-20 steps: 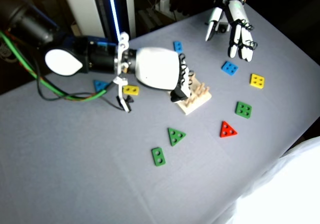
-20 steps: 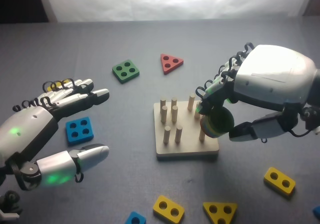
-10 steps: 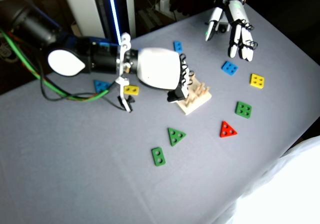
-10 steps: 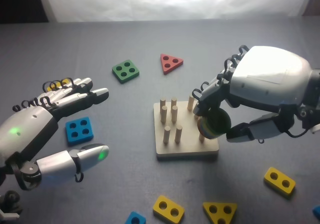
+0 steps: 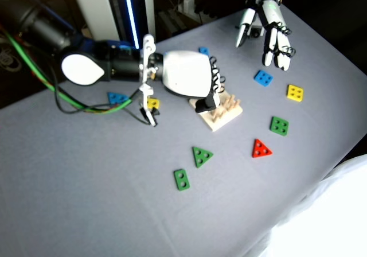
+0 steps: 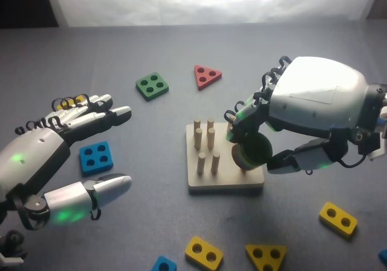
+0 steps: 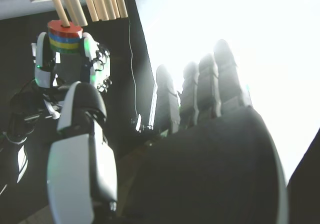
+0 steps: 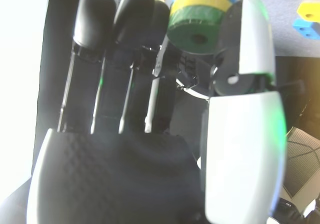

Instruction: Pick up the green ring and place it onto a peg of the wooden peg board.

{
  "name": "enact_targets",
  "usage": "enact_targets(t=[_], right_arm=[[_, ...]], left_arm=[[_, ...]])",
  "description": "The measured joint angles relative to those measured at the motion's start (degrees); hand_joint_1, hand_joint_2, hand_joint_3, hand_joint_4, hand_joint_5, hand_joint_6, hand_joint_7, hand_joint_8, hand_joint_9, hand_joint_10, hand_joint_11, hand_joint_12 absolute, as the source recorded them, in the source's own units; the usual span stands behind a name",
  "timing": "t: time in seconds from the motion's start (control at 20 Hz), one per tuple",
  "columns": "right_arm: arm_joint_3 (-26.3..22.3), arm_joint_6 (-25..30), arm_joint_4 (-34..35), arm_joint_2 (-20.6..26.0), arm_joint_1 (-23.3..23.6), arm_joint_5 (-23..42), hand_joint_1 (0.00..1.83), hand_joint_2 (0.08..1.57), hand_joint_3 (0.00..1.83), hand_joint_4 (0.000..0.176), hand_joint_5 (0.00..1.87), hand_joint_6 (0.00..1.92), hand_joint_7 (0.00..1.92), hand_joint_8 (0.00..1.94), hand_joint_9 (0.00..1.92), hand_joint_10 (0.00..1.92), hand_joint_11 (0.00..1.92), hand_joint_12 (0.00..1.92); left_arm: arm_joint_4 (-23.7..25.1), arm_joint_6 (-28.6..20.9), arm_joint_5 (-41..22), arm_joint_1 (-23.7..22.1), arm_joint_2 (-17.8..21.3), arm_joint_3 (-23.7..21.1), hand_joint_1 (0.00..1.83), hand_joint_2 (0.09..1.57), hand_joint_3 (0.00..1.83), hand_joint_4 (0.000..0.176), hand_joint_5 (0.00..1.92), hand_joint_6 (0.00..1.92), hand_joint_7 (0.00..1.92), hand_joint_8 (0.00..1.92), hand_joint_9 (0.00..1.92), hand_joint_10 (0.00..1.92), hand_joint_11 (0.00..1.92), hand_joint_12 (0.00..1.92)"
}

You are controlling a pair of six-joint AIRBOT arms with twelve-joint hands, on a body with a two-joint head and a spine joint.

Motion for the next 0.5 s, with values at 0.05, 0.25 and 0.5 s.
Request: enact_targets(t=[0.05,0.25,0.5], right_arm=[[0.0,0.0,0.02,-0.04,0.0,-0.15,1.28,1.05,0.0,0.0,1.16,0.54,1.12,0.97,1.17,0.95,1.02,1.4],[0.13,0.57,-0.15,-0.04,0.0,-0.22,1.27,1.06,0.0,0.0,1.13,0.58,1.08,1.03,1.11,1.02,0.97,1.39],[0.11,0.63,-0.5,-0.04,0.0,-0.46,0.96,1.04,0.0,0.0,0.78,0.04,0.62,0.35,0.58,0.82,0.44,1.38]], left_arm=[[0.0,0.0,0.0,0.0,0.0,0.0,0.7,1.12,0.0,0.054,0.39,0.0,0.14,0.0,0.08,0.0,0.0,0.31],[0.0,0.0,-0.02,0.0,0.0,0.0,0.67,1.12,0.0,0.059,0.39,0.0,0.13,0.0,0.09,0.0,0.0,0.34],[0.0,-0.02,-0.02,0.0,0.0,0.0,0.67,1.11,0.0,0.057,0.4,0.0,0.14,0.0,0.08,0.0,0.0,0.26]])
